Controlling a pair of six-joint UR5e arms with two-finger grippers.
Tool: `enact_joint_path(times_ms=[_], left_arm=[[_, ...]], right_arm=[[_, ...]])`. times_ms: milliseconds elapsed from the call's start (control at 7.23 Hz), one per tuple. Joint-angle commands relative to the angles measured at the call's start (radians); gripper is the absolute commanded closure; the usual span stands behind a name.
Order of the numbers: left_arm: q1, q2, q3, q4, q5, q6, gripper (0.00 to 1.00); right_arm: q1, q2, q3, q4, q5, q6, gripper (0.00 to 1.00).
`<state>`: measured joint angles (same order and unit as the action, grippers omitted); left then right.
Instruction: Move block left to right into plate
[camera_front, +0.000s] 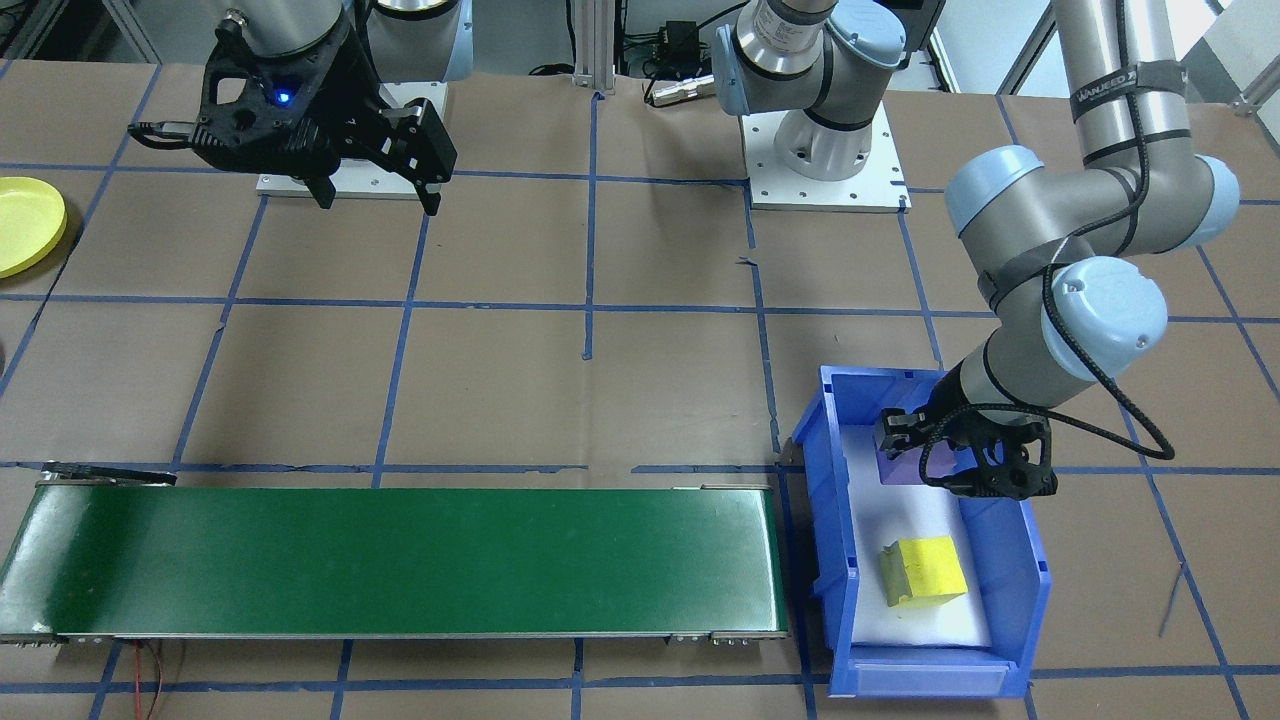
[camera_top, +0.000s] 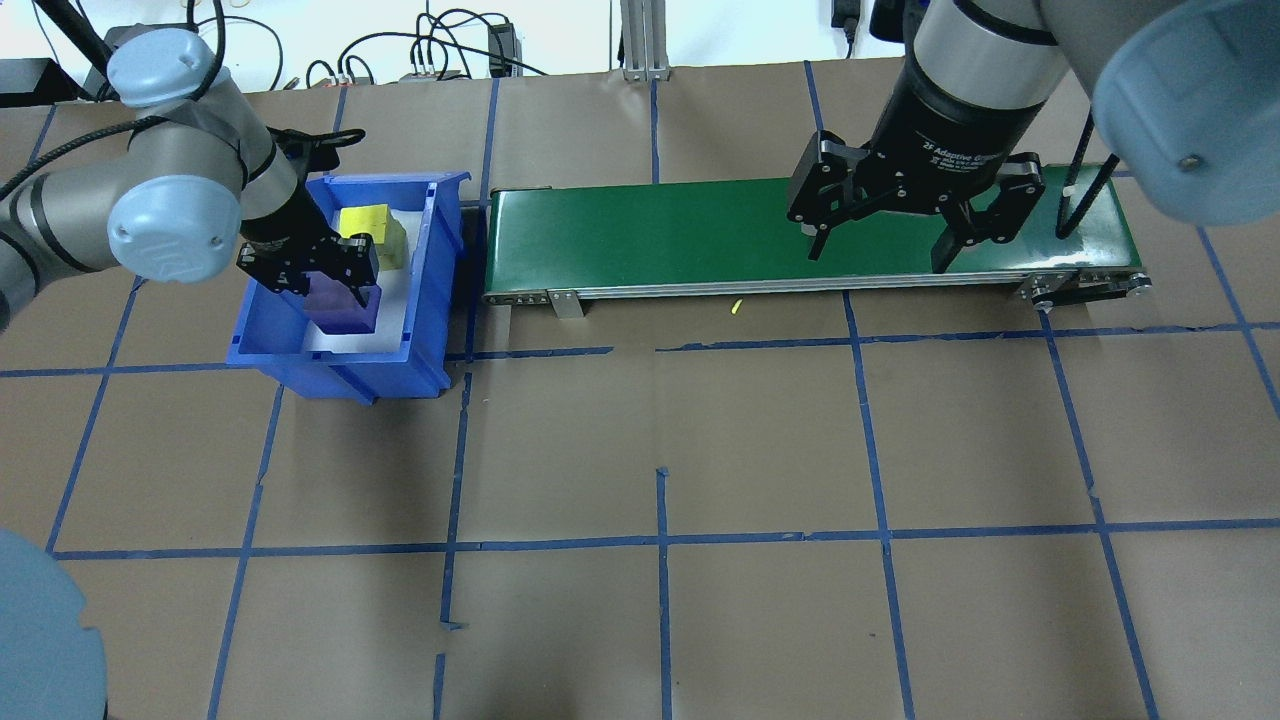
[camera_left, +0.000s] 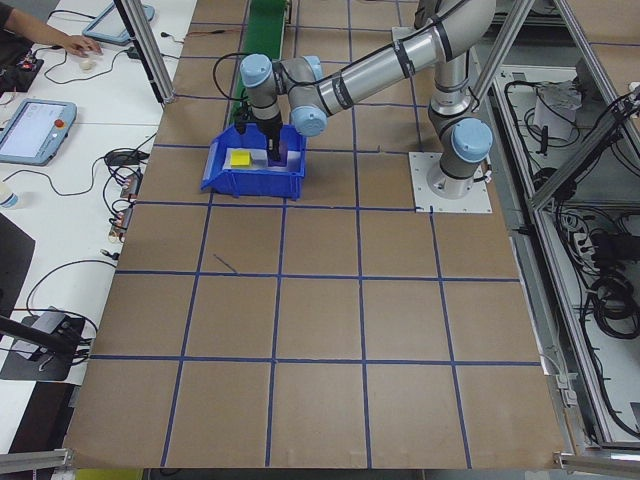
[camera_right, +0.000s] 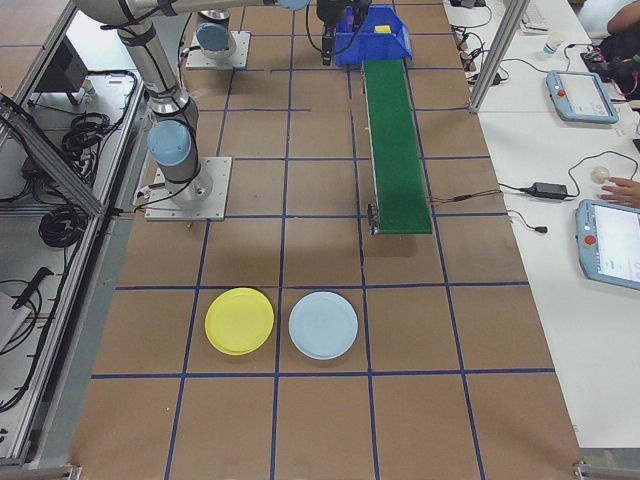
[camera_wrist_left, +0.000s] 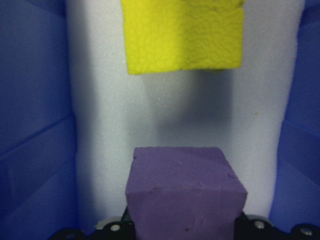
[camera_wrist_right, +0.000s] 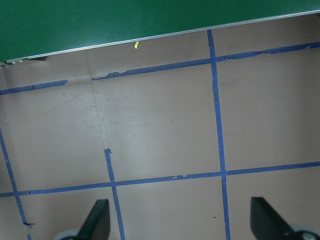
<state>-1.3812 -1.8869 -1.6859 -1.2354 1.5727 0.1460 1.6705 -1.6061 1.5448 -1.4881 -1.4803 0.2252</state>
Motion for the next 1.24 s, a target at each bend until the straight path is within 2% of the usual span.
enact_joint_path(times_ms=[0, 277, 553, 830, 1106], left_arm=[[-0.063, 0.018, 0.121, -0.108, -0.005, -0.054, 0.77], [-0.146, 0.022, 0.195, -0.141, 0.003, -0.089, 0.77], [-0.229, 0.003, 0.210, -0.115, 0.001, -0.167, 0.79], [-0.263, -0.082, 0.212, 0.044, 0.001, -0.207, 0.79], [-0.324, -0.142, 0.253, 0.086, 0.016, -0.220, 0.79]], right_arm=[[0.000, -0.002, 0.000, 0.000, 0.000, -0.001, 0.00], [0.000, -0.002, 0.000, 0.000, 0.000, -0.001, 0.00], [0.000, -0.002, 0.000, 0.000, 0.000, -0.001, 0.00], [0.000, -0.002, 0.000, 0.000, 0.000, 0.000, 0.00], [0.000, -0.002, 0.000, 0.000, 0.000, -0.001, 0.00]])
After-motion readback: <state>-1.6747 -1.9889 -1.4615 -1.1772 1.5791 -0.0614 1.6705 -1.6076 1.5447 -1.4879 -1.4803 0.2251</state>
